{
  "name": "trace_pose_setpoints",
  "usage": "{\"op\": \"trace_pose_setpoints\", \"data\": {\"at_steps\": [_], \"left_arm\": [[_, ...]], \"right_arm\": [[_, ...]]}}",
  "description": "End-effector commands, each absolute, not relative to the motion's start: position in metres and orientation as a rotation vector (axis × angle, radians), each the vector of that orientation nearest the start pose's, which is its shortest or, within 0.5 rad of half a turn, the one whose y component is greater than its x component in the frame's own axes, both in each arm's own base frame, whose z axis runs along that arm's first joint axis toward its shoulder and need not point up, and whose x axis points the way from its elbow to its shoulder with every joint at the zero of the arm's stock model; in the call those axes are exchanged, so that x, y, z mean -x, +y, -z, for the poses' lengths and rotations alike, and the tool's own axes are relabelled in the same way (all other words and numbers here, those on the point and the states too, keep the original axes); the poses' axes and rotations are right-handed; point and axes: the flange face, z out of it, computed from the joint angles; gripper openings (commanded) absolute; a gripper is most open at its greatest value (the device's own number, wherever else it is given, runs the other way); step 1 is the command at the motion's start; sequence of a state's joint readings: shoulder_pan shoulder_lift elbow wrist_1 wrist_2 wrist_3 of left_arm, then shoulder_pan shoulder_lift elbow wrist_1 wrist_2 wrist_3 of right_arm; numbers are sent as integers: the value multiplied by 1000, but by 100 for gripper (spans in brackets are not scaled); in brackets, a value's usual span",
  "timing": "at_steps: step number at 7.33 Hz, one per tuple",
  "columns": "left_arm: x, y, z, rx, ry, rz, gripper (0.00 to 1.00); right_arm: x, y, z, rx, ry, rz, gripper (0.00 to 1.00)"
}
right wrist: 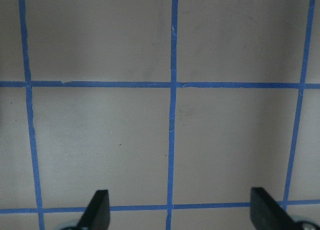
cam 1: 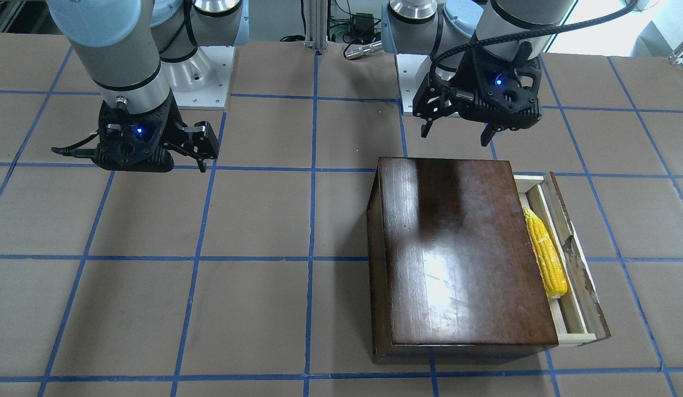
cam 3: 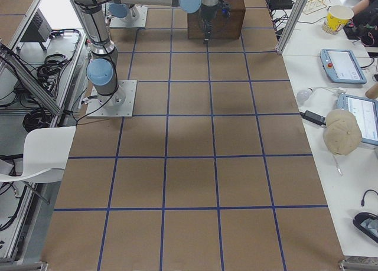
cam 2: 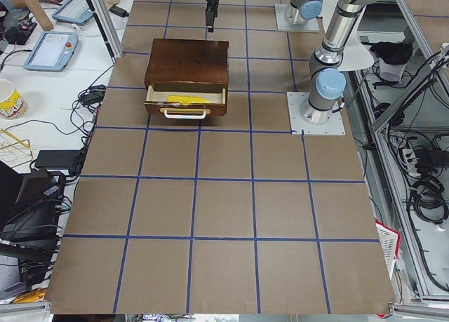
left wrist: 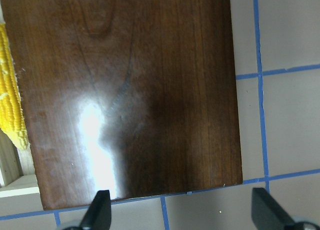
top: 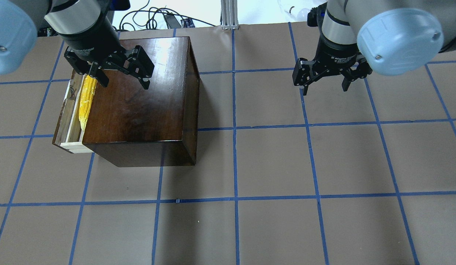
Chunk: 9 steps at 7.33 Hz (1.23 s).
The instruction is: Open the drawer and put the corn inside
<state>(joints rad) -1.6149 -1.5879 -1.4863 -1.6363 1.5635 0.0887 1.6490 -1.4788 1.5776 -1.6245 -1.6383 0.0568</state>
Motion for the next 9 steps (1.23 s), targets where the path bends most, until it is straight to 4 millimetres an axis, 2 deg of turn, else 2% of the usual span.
{"op": "trace_pose_setpoints", "data": {"at_steps": [1, 3, 5, 7, 9], "left_arm": [[151, -492, -515, -199, 3126, 4, 100], [150, -493, -517, -237, 3126, 9, 100], [136, -508, -518, -275, 3085, 9, 100], [137, -509, -525, -266, 3095, 32, 100], [136, -510, -523, -261, 3095, 25, 100]], "right_arm": [[-167, -513, -444, 37, 3211, -64, 100], [-167, -513, -444, 37, 3211, -64, 100], [-167, -513, -444, 37, 3211, -64, 100], [-167, -513, -444, 37, 3211, -64, 100], [-167, -513, -444, 37, 3211, -64, 100]]}}
